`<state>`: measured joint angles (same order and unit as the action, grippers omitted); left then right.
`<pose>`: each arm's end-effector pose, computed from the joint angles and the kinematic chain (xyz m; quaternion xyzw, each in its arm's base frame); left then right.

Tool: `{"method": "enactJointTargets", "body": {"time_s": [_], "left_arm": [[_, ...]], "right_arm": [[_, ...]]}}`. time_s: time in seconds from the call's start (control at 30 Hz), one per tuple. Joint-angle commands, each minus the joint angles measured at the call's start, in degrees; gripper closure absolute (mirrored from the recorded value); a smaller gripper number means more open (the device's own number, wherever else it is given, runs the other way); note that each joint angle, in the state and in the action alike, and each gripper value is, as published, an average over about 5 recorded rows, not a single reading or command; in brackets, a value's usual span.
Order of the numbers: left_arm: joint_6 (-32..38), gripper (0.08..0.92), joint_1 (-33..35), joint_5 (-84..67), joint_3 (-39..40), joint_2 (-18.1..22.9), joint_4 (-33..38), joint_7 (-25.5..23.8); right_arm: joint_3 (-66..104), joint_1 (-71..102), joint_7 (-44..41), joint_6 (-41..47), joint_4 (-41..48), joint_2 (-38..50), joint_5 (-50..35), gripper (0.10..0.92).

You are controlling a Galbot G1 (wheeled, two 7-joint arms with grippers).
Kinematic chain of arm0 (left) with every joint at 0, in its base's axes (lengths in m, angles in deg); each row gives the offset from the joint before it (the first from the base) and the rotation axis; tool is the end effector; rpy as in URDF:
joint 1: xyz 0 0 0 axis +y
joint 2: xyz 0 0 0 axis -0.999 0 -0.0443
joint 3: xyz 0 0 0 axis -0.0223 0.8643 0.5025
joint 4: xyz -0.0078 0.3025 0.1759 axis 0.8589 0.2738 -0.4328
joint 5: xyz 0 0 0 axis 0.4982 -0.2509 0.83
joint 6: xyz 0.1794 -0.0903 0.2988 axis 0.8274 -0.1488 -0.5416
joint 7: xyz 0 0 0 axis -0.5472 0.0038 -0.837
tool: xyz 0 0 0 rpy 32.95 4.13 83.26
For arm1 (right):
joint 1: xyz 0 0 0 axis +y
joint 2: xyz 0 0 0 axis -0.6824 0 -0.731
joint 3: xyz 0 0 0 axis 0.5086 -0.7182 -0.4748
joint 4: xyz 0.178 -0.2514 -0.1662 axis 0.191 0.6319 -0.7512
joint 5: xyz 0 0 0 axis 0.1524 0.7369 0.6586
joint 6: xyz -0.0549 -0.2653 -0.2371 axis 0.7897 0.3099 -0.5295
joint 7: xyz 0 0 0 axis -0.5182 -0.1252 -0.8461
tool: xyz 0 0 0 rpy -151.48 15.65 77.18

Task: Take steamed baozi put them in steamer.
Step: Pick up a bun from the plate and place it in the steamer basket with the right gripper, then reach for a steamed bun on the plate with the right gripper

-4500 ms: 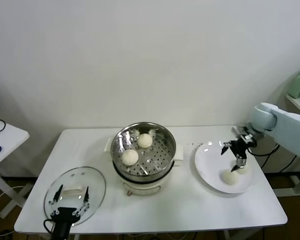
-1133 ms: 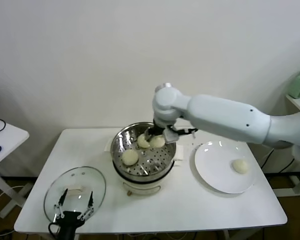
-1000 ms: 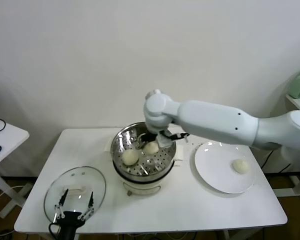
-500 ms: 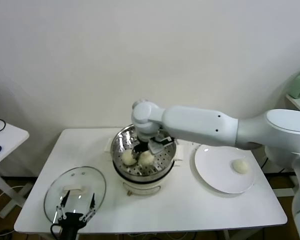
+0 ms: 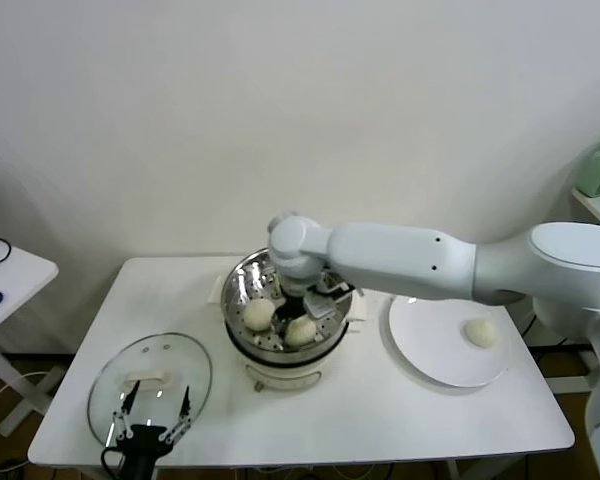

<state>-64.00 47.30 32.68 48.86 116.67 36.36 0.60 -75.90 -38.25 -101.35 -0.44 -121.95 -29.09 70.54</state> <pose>0.0933 0.0581 -0.3630 0.0161 -0.9888 -0.1317 0.0684 0.4783 0.2191 -0.1061 -0.6383 -0.1679 -0.7323 0.1676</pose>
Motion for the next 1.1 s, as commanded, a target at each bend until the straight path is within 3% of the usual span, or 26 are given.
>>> {"method": "enactJointTargets", "body": {"time_s": [0.03,0.17,0.37,0.87,0.97,1.1], "left_arm": [[0.02,0.177,0.00,0.02,0.09,0.11,0.01,0.01],[0.09,0.177,0.08,0.03,0.05,0.23,0.09,0.03],[0.14,0.177,0.06,0.02,-0.02,0.33,0.18,0.06],[-0.21,0.177,-0.31,0.32,0.24,0.29,0.55,0.05],[-0.12,0.177,-0.29,0.11,0.10,0.07,0.57,0.06],[0.11,0.177,-0.17,-0.59,-0.05,-0.49,0.73,0.06]], "right_arm": [[-0.48,0.31,0.23,-2.80,-0.46,0.41,-0.36,0.304],[-0.46,0.31,0.55,-2.80,-0.09,0.43,-0.98,0.291],[-0.26,0.16,0.40,-2.80,0.47,0.83,-1.97,0.209],[4.46,-4.60,-0.34,-2.67,3.70,1.45,-8.04,0.203],[4.09,-7.62,-1.24,1.33,5.77,3.11,-13.05,0.203],[-3.14,-13.59,-2.76,16.99,10.48,8.61,-29.75,0.203]]}}
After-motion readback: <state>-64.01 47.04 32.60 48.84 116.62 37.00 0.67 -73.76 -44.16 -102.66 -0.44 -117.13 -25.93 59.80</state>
